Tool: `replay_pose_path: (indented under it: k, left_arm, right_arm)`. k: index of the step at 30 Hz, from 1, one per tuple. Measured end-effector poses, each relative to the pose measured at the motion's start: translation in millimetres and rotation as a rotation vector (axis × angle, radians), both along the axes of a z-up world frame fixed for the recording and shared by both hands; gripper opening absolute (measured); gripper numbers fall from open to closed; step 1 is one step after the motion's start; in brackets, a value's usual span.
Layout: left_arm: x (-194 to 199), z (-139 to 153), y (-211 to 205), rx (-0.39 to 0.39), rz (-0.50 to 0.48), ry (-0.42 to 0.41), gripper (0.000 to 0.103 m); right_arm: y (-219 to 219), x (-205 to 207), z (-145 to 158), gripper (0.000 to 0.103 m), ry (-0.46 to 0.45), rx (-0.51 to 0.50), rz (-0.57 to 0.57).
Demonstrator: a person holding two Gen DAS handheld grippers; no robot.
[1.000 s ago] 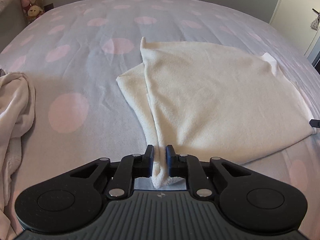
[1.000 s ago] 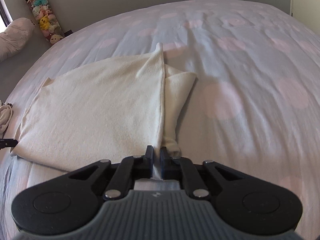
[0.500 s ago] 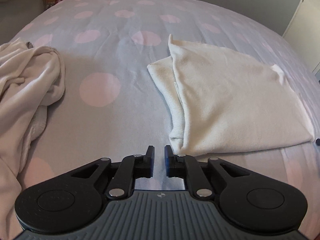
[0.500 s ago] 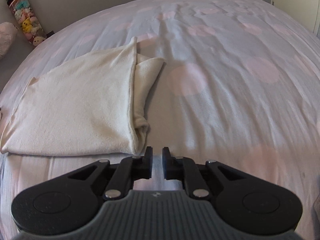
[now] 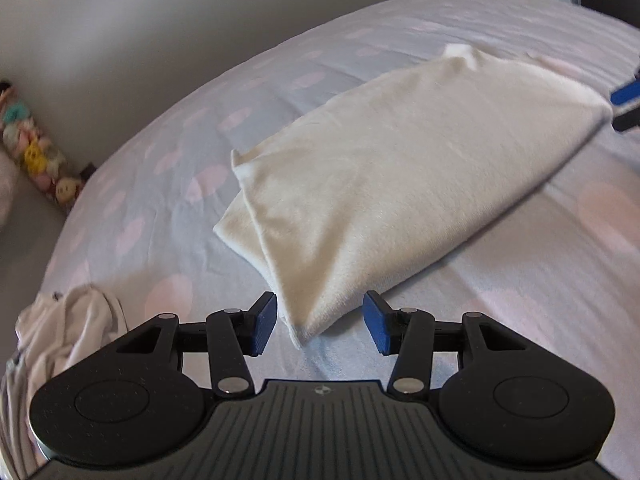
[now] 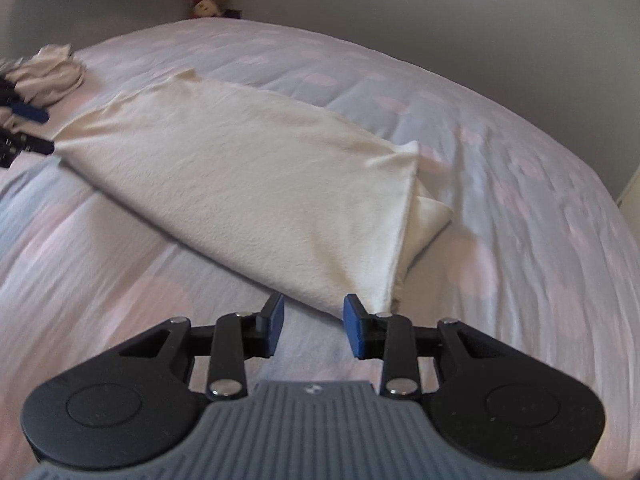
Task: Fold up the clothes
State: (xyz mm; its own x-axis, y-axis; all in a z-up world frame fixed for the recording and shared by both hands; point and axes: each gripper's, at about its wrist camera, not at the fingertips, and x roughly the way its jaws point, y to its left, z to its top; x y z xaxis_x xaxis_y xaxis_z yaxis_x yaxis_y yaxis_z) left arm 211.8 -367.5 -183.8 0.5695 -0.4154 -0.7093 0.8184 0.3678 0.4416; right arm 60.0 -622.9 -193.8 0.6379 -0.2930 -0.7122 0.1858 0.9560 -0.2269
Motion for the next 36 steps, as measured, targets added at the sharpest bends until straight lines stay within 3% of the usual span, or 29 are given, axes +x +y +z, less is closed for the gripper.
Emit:
replay_pose_path:
  k: [10,14,17,19,22,23,26,36]
  left_arm:
    - [-20,-58,-8,0.288,-0.271,-0.367,0.043]
    - [-22,-83,-11,0.362,-0.341,-0.495,0.027]
    - [-21,-94,-15,0.375,-0.355,-0.55,0.02]
    - [-19,-94,-15,0.368,-0.365,-0.56,0.019]
    - [-16,-92,-14,0.35,-0.382,-0.564,0.014]
    - [-15,-90,-13,0.346,-0.387,-0.563,0.013]
    - [-14,-77,-13,0.346,-0.397,-0.546,0.012]
    - [-30,-15,4,0.375,-0.455,-0.518,0.01]
  right_arm:
    - [18,13,-42,0.039,0.196,-0.388,0.247]
    - [20,19,-57,0.04,0.226,-0.545,0.328]
    - [20,25,-69,0.04,0.247,-0.664,0.377]
    - [20,29,-76,0.039,0.26,-0.737,0.407]
    - [18,32,-80,0.028,0.282,-0.8,0.435]
    - [17,32,-80,0.021,0.285,-0.815,0.444]
    - [14,30,-73,0.013,0.277,-0.812,0.444]
    - [16,20,2,0.011,0.276,-0.754,0.437]
